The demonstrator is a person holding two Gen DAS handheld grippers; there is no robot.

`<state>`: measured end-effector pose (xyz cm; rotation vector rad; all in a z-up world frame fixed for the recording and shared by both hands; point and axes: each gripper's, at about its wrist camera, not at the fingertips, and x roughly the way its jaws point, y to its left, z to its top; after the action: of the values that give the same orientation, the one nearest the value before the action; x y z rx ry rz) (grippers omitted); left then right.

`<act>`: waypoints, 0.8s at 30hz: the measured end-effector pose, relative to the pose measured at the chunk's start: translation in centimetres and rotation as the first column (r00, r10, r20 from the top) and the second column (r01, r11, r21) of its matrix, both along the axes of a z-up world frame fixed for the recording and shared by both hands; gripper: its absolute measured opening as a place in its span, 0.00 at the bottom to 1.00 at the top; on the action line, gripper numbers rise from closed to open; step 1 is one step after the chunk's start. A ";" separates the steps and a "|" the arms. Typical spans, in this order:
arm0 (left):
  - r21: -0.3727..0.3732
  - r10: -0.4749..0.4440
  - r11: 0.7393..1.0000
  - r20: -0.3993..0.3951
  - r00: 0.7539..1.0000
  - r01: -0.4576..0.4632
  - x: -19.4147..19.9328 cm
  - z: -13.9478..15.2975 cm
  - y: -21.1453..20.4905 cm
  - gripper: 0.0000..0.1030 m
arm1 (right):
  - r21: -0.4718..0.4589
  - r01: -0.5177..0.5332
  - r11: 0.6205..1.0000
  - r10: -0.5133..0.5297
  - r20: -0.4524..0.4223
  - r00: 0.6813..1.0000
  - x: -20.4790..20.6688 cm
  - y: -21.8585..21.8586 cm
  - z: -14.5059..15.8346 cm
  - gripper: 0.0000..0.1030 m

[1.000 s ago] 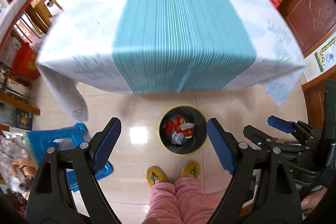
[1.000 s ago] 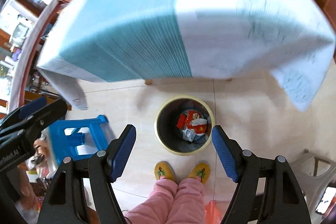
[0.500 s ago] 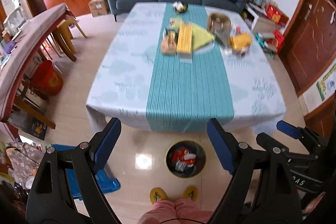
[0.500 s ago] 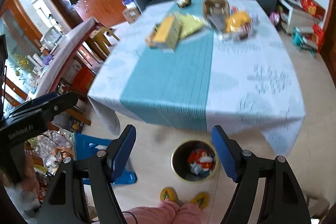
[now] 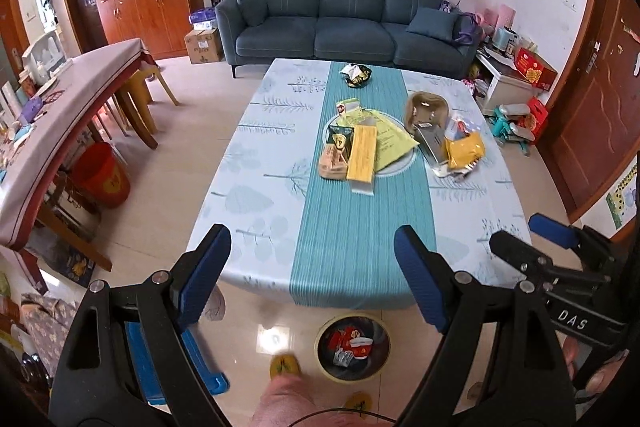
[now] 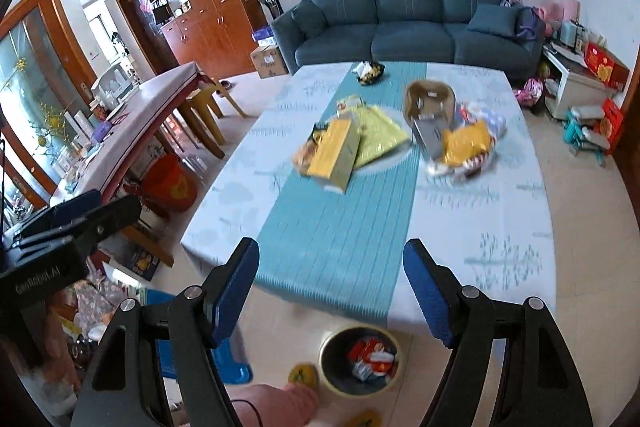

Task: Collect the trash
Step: 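Raise both open grippers back toward the table, then grasp the green-and-brown milk carton with the left gripper while the right gripper grasps the yellow box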

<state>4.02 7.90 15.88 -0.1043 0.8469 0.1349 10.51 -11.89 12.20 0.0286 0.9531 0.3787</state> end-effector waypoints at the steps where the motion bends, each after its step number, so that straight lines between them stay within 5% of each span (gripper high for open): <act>1: -0.007 -0.003 1.000 -0.006 1.000 0.003 0.8 -0.3 0.4 0.79 | -0.009 0.003 1.000 -0.003 0.008 1.000 1.0 0.5 0.0 0.73; 11: -0.080 -0.145 0.987 -0.118 0.982 0.136 14.4 -6.2 6.3 0.79 | -0.057 0.092 0.994 -0.099 -0.130 0.987 14.9 7.0 -7.1 0.73; 21: -0.150 -0.307 0.950 -0.257 0.916 0.276 28.0 -14.1 9.7 0.79 | -0.172 0.176 0.969 -0.223 -0.312 0.923 26.3 12.9 -18.7 0.73; 24: -0.176 -0.341 0.937 -0.284 0.896 0.301 30.6 -16.2 9.5 0.79 | -0.210 0.189 0.959 -0.253 -0.344 0.904 28.0 13.4 -21.2 0.66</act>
<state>34.66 17.42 -0.29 -0.0615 1.1768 -0.2228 38.54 1.51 -8.95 0.0518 1.3381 0.0759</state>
